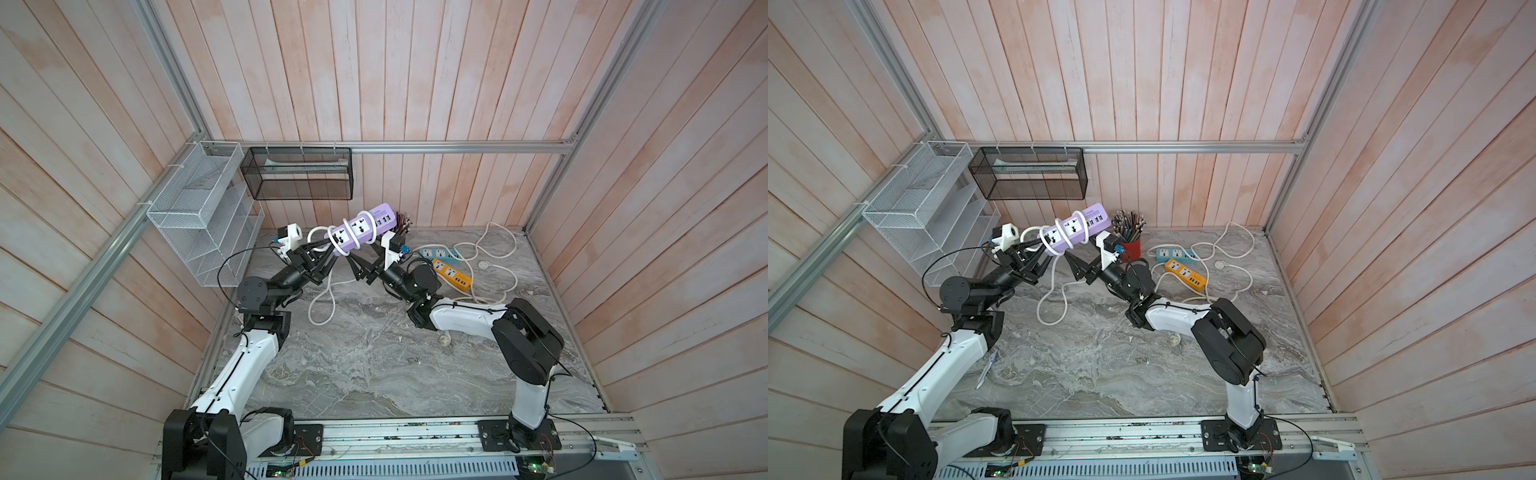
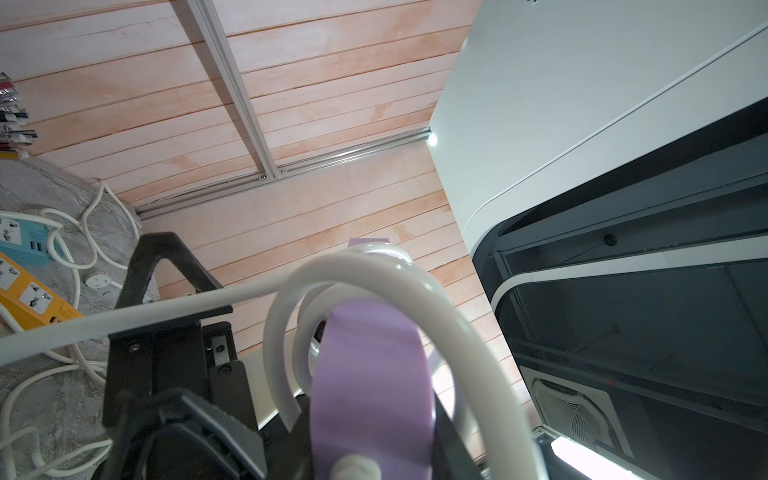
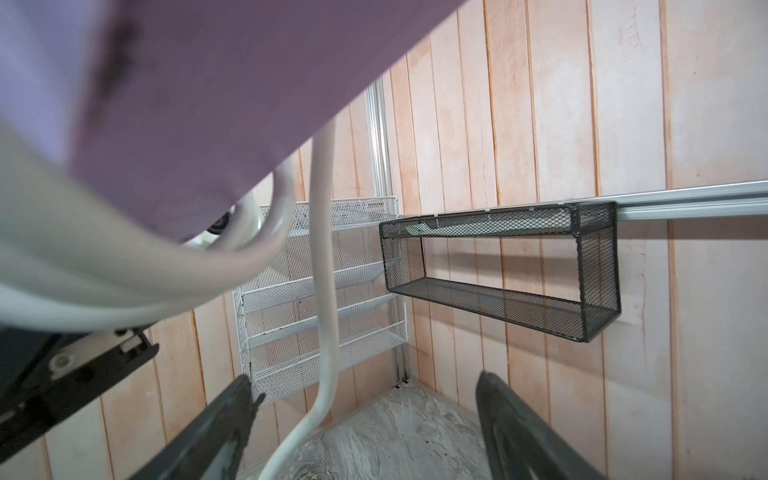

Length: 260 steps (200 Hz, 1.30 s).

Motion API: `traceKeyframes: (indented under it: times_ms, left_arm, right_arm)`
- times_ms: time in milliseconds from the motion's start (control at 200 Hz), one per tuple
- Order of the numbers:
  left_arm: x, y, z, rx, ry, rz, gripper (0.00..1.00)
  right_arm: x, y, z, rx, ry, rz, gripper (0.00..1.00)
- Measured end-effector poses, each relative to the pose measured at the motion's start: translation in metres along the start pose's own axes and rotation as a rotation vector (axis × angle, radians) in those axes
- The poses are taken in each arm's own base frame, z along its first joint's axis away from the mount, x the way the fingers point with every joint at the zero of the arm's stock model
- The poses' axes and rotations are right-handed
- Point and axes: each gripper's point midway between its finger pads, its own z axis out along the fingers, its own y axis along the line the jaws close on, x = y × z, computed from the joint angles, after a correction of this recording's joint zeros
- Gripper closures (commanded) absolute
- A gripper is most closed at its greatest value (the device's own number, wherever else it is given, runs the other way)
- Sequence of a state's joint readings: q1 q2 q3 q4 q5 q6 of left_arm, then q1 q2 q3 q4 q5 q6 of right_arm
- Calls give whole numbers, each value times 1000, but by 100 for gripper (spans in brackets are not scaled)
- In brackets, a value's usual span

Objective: Unwrap the cord wrapped around the power strip
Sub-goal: Unwrap the power cord from the power strip.

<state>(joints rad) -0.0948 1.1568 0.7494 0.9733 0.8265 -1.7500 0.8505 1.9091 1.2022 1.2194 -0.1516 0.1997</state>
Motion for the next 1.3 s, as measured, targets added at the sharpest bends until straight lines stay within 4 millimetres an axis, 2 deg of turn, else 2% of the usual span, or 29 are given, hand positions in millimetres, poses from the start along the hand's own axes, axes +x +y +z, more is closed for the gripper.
traceKeyframes:
  times_ms: [280, 495, 610, 820, 990, 1125, 1300]
  left_arm:
    - [-4, 3, 1, 18, -20, 9, 100]
    - [-4, 3, 1, 32, -35, 8, 100]
    - [-2, 4, 0, 36, -29, 2, 100]
    - [4, 7, -1, 42, -19, -17, 100]
    - [5, 9, -2, 40, -19, -21, 100]
    - [5, 11, -2, 32, -16, -28, 100]
    - [9, 15, -1, 15, 5, -39, 100]
  right_arm:
    - [-4, 7, 10, -18, -22, 30, 40]
    - [5, 5, 17, -21, -18, 51, 60]
    - [10, 4, 17, -18, -9, 62, 66]
    - [10, 2, 18, -7, -13, 76, 93]
    - [12, -3, 14, 20, -11, 75, 98]
    - [16, -12, -3, 50, 15, 76, 100]
    - [7, -35, -32, 101, 36, 69, 100]
